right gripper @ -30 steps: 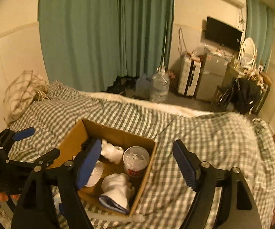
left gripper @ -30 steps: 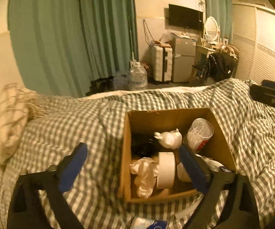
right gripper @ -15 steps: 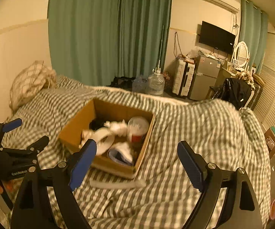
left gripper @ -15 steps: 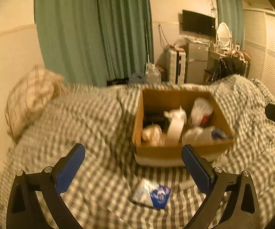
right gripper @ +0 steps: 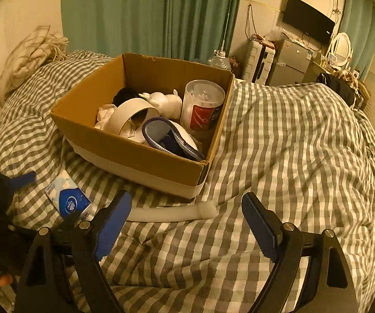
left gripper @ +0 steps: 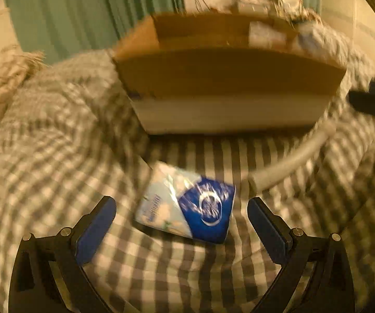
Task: Organize objects
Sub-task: 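Grasp the Vinda tissue pack with the left tool while the right tool grasps the white tube, then carry the tissue pack and tube over the box and release both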
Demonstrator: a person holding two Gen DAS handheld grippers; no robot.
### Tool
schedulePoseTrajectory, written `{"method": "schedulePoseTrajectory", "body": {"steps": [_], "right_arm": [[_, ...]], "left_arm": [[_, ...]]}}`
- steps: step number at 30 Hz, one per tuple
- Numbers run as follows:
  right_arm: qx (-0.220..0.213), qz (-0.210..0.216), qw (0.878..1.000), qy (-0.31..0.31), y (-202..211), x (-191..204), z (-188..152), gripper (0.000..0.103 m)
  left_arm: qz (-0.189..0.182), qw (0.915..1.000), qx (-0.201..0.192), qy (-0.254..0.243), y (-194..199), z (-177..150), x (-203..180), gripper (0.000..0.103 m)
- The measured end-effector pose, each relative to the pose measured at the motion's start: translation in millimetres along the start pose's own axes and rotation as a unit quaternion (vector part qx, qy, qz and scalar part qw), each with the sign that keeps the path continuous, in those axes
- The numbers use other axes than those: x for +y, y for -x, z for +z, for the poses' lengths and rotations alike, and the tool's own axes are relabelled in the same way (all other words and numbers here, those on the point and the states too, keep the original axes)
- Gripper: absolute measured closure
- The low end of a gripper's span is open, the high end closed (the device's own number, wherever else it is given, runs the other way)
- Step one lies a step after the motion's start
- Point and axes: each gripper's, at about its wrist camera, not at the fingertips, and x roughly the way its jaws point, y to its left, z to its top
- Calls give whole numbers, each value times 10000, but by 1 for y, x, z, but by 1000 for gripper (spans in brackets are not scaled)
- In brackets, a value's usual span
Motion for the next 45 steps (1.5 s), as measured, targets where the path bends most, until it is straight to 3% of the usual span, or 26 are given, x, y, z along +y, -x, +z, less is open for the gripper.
{"method": "schedulePoseTrajectory", "body": {"steps": [2, 4, 5, 9, 14, 17, 19, 23, 29, 31, 33, 34, 45], "right_arm": [[27, 1, 10000, -2, -1, -1, -2, 17], [61, 7, 10000, 6, -2, -1, -3, 17], [81, 9, 10000, 16, -3, 0, -4, 17], [133, 11, 9998, 139, -6, 6, -4, 17], [317, 157, 9965, 757, -21, 35, -12, 17], [587, 126, 9891, 1343, -43, 62, -20, 17], [729, -167, 9834, 1653, -60, 78, -26, 17], [971, 23, 9770, 1898, -82, 91, -26, 19], [1323, 179, 9758, 1735, -102, 85, -19, 48], [1300, 203, 9765, 1710, -99, 82, -18, 67], [1218, 252, 9791, 1608, -93, 77, -15, 77], [1179, 287, 9804, 1551, -90, 74, -14, 88], [311, 658, 9920, 1030, -23, 46, 2, 92]], "left_arm": [[46, 9996, 247, 85, -15, -3, 3, 0], [39, 9989, 409, 238, -23, -3, 9, 12], [-15, 9988, 395, 294, -22, -4, 11, 26], [-240, 9980, -49, 591, 5, -3, 21, 26], [-170, 9931, -566, 1008, 44, -1, 42, 26], [-91, 9921, -496, 1145, 44, -3, 53, 26], [-115, 9919, -372, 1211, 40, -6, 55, 26], [-145, 9919, -262, 1237, 35, -9, 52, 26], [-185, 9921, -217, 1220, 30, -6, 55, 26], [-210, 9920, -202, 1228, 27, -5, 57, 26], [-233, 9918, -206, 1239, 27, -5, 58, 26], [-247, 9917, -218, 1243, 27, -6, 58, 26], [-359, 9902, -380, 1296, 39, -5, 58, 26]]}}
